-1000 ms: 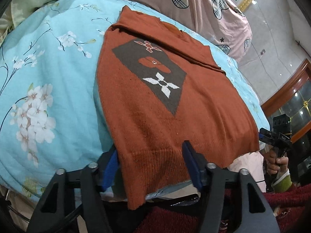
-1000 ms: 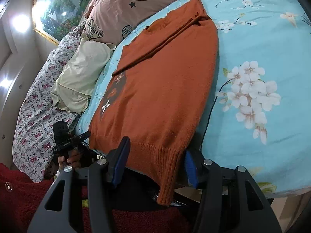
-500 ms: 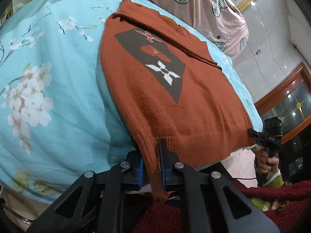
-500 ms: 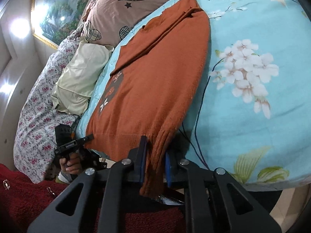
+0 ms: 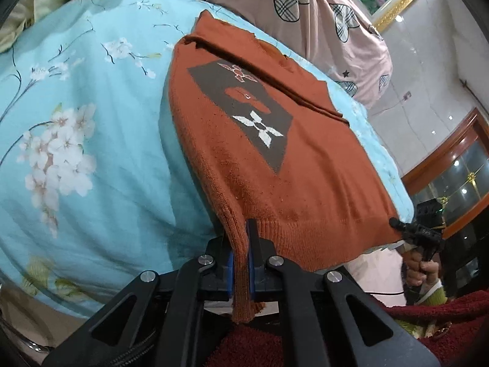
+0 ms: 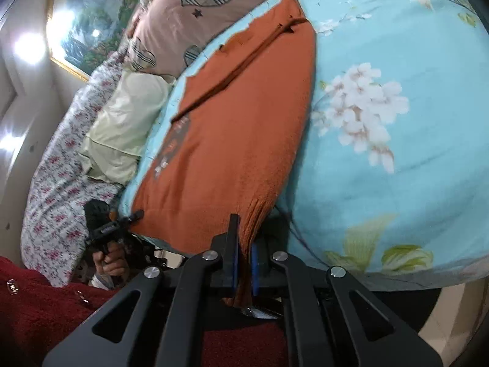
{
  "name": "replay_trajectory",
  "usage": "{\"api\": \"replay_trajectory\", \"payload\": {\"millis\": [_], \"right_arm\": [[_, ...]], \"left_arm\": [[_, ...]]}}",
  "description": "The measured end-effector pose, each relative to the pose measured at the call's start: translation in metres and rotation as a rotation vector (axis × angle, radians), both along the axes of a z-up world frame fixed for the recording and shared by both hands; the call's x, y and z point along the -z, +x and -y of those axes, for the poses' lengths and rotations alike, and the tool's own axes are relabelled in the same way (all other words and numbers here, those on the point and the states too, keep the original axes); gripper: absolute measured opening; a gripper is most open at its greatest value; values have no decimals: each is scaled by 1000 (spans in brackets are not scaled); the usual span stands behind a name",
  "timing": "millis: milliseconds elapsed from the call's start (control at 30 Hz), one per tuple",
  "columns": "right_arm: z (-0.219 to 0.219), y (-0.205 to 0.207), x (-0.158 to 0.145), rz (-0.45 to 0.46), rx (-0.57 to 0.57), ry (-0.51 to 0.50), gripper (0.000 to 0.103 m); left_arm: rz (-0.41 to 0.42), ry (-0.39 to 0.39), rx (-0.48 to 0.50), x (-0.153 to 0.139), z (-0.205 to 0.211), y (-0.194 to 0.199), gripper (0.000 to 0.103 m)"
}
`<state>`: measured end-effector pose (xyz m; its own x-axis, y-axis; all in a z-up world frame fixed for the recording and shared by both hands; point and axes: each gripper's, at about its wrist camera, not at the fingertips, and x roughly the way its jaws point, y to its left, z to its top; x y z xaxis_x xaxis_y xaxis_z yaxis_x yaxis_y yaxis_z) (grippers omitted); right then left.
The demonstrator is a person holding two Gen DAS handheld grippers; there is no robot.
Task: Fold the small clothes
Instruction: 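Grasp the sweater hem with both tools and lift it toward the collar, then lay the hem down near the collar and open both tools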
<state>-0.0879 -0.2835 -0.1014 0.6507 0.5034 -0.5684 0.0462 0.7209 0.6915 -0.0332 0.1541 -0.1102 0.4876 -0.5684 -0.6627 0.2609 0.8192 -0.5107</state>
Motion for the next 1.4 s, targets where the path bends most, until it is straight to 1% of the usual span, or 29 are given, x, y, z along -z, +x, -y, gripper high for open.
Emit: {"api": "replay_trajectory", "payload": {"millis": [67, 133, 167, 333, 433, 500, 567, 700, 800, 867, 967, 1033, 1200, 1400], "right_arm": [[1, -1, -15, 48, -2, 18, 7], [3, 0, -28, 89, -1, 30, 7], [5, 2, -36, 108, 1, 31, 7], [12, 21, -74, 200, 31, 10, 7], [20, 43, -94, 250, 66, -33, 7], [27, 58, -104, 271, 96, -62, 7], [36, 75, -112, 286, 129, -88, 7], [51, 117, -126, 298, 179, -169, 7], [64, 150, -130, 286, 202, -184, 7], [71, 173, -130, 272, 215, -198, 7], [82, 210, -126, 236, 219, -200, 7], [86, 233, -121, 210, 222, -219, 7], [98, 280, -96, 126, 225, -240, 7], [105, 319, -65, 42, 217, -270, 7]], "left_arm": [[29, -5, -4, -12, 0, -3, 5], [61, -32, -20, -29, -4, -3, 5], [87, -47, -36, -41, -7, -2, 5], [186, -68, -94, -84, -9, 12, 5], [256, -76, -121, -109, -8, 32, 5], [298, -73, -146, -126, -4, 52, 5], [320, -74, -164, -138, 2, 69, 5], [369, -21, -200, -160, 17, 112, 5], [384, 15, -218, -171, 26, 144, 5], [380, 46, -236, -173, 32, 171, 5], [347, 58, -254, -171, 35, 204, 5], [326, 79, -267, -166, 39, 226, 5], [260, 107, -282, -144, 44, 275, 5], [186, 138, -294, -111, 50, 320, 5]]}}
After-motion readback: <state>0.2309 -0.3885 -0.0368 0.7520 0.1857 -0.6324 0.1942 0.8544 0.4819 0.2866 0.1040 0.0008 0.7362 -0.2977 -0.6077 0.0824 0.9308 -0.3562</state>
